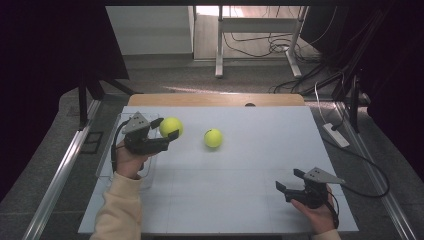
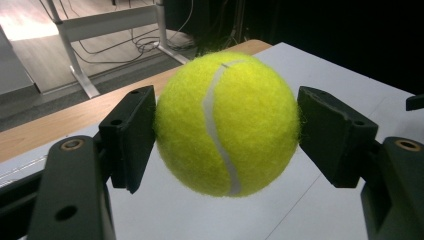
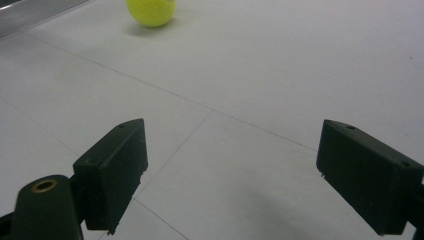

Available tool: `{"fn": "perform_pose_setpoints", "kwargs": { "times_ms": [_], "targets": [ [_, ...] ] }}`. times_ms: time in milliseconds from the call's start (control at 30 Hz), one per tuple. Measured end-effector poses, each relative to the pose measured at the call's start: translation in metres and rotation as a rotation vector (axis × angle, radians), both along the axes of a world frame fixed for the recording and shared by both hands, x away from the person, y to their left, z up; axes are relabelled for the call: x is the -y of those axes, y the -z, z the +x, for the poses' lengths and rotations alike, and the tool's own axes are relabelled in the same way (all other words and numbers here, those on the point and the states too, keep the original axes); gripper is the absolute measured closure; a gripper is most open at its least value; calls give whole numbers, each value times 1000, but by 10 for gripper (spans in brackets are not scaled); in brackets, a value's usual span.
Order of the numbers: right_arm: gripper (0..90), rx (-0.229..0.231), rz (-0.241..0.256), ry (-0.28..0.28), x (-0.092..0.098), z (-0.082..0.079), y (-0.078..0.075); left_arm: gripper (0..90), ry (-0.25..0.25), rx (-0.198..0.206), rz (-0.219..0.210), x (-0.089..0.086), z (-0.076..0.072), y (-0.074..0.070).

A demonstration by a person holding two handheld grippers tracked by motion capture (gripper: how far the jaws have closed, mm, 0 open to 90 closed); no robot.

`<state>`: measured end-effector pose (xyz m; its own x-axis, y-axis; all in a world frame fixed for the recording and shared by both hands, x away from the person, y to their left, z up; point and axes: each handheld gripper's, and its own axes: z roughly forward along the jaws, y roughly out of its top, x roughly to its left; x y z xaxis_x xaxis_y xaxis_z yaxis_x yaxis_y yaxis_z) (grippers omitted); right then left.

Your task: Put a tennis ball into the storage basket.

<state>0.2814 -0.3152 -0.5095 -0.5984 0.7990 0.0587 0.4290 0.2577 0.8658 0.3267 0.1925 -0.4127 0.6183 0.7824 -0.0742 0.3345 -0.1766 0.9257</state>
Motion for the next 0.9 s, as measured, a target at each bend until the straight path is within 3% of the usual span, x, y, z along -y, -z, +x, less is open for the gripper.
{"fn": "perform_pose_setpoints", "kwargs": {
  "times_ms": [167,333,567,900],
  "targets": [
    [133,4,-3,-6,-2,0,0,276,-20,-6,-28,2,6,0],
    [132,6,5,-7,-1,-2,-1,276,-40,-24,-13,-1,12,3],
    [133,7,10,-4,0,-2,-1,276,-64,-53,-24,-10,23,2],
    [133,4,11,-6,-1,-2,-1,276,-98,-66,-7,-20,31,0]
  ]
}}
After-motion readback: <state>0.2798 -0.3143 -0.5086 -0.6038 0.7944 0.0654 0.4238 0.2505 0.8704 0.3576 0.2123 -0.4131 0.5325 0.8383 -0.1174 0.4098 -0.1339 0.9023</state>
